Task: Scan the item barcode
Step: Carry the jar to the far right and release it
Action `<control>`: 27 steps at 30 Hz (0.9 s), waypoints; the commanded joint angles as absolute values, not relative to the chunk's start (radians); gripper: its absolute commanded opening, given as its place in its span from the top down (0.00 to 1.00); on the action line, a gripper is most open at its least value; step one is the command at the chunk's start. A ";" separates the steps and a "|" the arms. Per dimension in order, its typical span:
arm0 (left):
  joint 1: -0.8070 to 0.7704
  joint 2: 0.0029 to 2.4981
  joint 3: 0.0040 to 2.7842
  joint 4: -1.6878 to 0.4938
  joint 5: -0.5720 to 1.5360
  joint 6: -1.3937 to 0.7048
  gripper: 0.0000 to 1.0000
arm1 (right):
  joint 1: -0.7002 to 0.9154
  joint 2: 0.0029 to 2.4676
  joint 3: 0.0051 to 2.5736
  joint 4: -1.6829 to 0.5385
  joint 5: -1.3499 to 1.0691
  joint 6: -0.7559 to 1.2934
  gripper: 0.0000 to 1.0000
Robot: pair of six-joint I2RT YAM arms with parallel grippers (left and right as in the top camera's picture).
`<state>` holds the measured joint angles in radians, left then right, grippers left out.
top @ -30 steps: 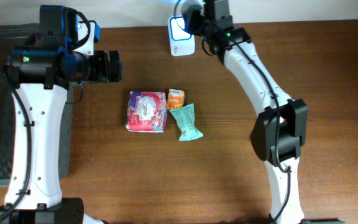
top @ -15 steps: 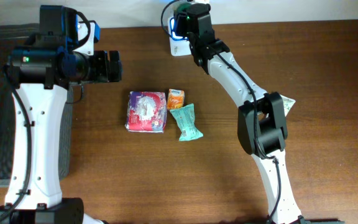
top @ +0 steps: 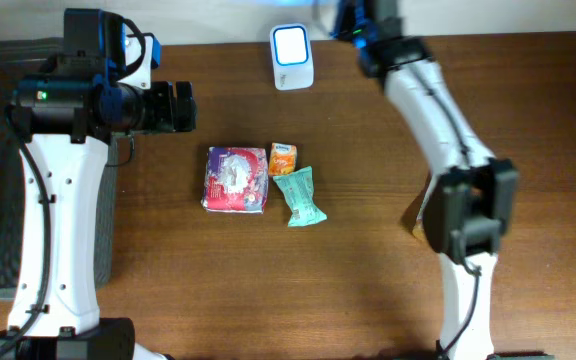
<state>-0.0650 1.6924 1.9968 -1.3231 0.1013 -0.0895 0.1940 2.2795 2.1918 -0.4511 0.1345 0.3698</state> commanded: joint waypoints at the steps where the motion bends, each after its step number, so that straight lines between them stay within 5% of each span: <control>1: -0.062 1.677 1.998 -1.322 0.115 -0.081 0.01 | 0.076 2.152 2.211 -0.619 0.150 0.382 0.36; 12: -0.062 1.677 1.998 -1.322 0.115 -0.081 0.01 | -0.362 2.155 2.210 -1.075 0.150 0.370 0.38; 27: -0.062 1.677 1.998 -1.322 0.115 -0.081 0.01 | -0.675 2.365 2.209 -1.028 0.091 0.311 0.37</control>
